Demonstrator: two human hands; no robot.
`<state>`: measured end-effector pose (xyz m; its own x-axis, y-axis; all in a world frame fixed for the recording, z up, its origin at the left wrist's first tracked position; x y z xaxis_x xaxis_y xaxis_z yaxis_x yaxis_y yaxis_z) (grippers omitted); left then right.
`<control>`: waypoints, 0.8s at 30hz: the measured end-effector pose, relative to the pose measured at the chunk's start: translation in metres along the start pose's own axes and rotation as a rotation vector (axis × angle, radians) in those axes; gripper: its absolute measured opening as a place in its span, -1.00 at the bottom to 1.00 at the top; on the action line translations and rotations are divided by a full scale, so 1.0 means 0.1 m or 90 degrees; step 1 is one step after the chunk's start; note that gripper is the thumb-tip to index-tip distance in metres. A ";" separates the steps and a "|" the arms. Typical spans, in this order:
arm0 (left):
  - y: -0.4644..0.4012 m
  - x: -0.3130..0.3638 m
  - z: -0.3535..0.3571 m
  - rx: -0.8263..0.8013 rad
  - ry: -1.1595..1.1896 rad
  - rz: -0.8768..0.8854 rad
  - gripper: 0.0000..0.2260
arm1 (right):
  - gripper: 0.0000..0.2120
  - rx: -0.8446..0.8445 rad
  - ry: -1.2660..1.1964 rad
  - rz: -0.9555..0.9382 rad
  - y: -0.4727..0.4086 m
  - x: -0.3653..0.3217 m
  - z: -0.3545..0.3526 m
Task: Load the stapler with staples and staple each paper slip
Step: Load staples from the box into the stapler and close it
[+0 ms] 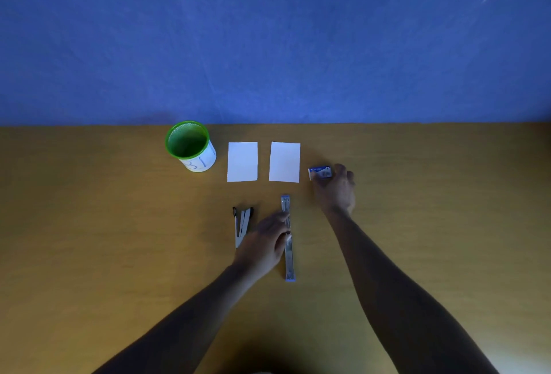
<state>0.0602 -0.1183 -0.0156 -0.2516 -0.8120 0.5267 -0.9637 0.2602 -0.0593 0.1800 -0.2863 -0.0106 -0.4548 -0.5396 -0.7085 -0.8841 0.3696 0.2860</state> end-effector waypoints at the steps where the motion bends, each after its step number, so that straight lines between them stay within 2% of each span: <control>1: 0.00 -0.01 0.02 0.002 0.002 -0.002 -0.88 | -0.42 0.001 0.015 -0.008 0.01 0.00 0.03; 9: -0.02 -0.10 0.06 0.000 0.039 -0.017 -0.84 | -0.48 0.086 -0.027 -0.030 0.15 0.05 0.11; 13: -0.01 -0.08 -0.01 -0.011 0.080 -0.041 -0.62 | -0.54 0.101 -0.097 -0.019 0.22 0.04 0.08; 16: 0.00 -0.04 -0.10 0.044 0.100 -0.088 -0.52 | -0.60 0.119 -0.158 0.011 0.25 0.04 0.01; 20: -0.04 -0.03 -0.23 0.139 0.102 -0.096 -0.58 | -0.68 0.115 -0.286 0.051 0.40 0.01 -0.08; 24: -0.07 -0.02 -0.35 0.169 0.170 -0.114 -0.56 | -0.79 0.038 -0.503 0.143 0.67 -0.08 -0.10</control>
<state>0.0707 -0.1000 0.0130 -0.0801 -0.6586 0.7482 -0.9884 -0.0445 -0.1450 0.1231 -0.2650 0.0210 -0.3905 0.2351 -0.8901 -0.7636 0.4573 0.4558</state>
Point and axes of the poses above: each hand's wrist, its own y-axis away from the middle knuckle, its own z-axis out of the palm, x = y × z, the point moved 1 cm from there along -y, towards the middle knuckle, and after that the axes turned 8 degrees about -y, right-handed, at the moved point
